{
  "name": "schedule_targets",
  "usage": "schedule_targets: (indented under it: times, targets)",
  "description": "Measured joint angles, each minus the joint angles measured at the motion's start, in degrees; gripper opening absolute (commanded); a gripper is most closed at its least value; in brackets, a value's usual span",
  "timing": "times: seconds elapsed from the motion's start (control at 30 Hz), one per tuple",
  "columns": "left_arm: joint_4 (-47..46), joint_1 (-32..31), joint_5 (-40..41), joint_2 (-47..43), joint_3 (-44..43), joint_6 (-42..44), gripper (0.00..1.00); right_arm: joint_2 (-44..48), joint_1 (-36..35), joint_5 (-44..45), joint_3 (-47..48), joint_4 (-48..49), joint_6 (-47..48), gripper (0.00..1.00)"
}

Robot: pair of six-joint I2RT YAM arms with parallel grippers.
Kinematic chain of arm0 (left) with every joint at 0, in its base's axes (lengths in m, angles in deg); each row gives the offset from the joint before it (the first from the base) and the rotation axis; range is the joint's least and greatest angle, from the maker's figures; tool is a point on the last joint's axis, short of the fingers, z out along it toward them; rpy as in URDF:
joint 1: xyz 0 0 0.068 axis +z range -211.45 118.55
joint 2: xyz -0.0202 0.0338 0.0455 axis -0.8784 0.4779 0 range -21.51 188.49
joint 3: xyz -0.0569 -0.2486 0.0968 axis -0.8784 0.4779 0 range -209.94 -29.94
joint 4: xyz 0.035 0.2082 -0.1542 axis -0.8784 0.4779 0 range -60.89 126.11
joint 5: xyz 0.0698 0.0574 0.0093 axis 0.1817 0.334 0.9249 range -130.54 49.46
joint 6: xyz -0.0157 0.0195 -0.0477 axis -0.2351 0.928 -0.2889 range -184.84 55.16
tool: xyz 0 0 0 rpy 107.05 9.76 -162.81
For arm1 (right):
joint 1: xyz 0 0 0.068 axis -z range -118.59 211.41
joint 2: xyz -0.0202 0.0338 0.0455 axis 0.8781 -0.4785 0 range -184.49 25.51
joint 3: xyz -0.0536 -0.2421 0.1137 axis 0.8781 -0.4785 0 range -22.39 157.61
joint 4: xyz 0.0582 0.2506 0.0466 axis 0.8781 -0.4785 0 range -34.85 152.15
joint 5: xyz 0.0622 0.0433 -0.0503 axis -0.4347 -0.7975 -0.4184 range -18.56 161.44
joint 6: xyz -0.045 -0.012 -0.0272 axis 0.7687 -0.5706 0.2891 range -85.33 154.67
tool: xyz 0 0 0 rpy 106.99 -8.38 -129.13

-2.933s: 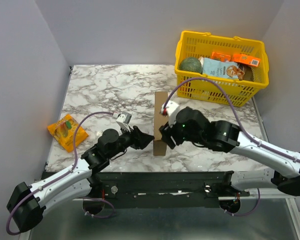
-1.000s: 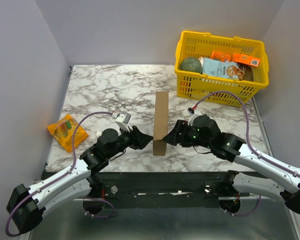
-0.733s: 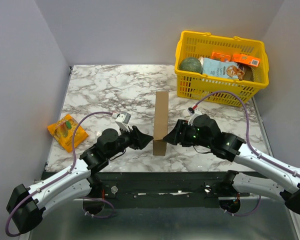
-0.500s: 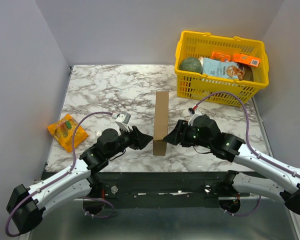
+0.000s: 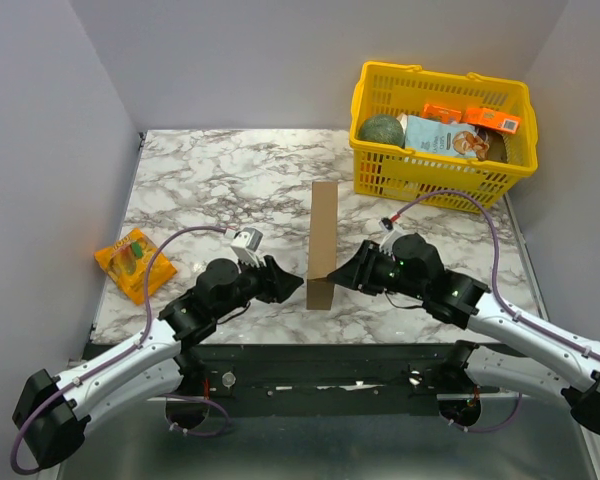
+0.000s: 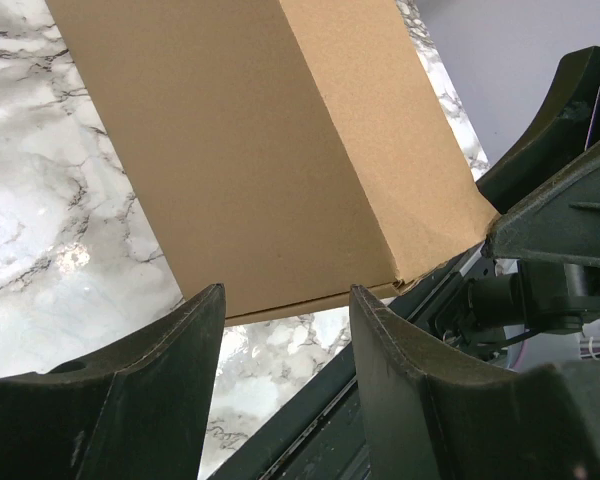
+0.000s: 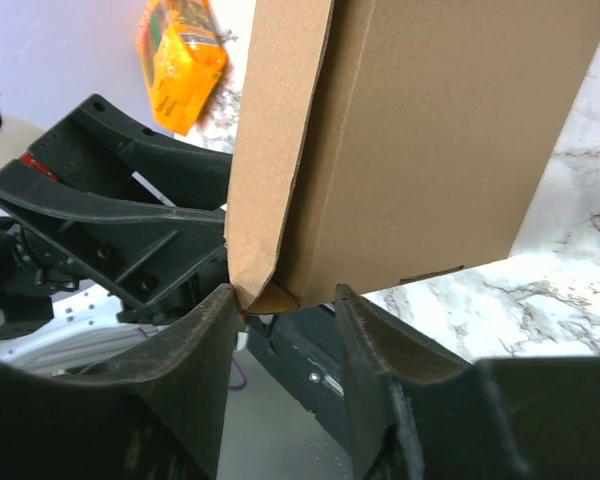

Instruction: Fold the paper box

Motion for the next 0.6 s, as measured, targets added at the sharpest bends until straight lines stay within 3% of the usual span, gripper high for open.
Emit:
schedule_targets:
  times: [0.2, 0.37, 0.6]
  targets:
    - [0.6, 0.0, 0.0, -2.0, 0.0, 0.0, 0.62, 0.7, 0.8, -2.1, -3.2, 4.7, -3.1, 0.41]
    - [-0.3, 0.0, -0.2, -2.2, -1.0, -0.3, 0.78, 0.7, 1.3, -3.2, -4.6, 6.9, -4.4, 0.39]
    - [-6.3, 0.0, -1.3, 3.5, -1.7, -1.7, 0.83, 1.6, 1.8, -3.8, -6.6, 9.4, -5.7, 0.39]
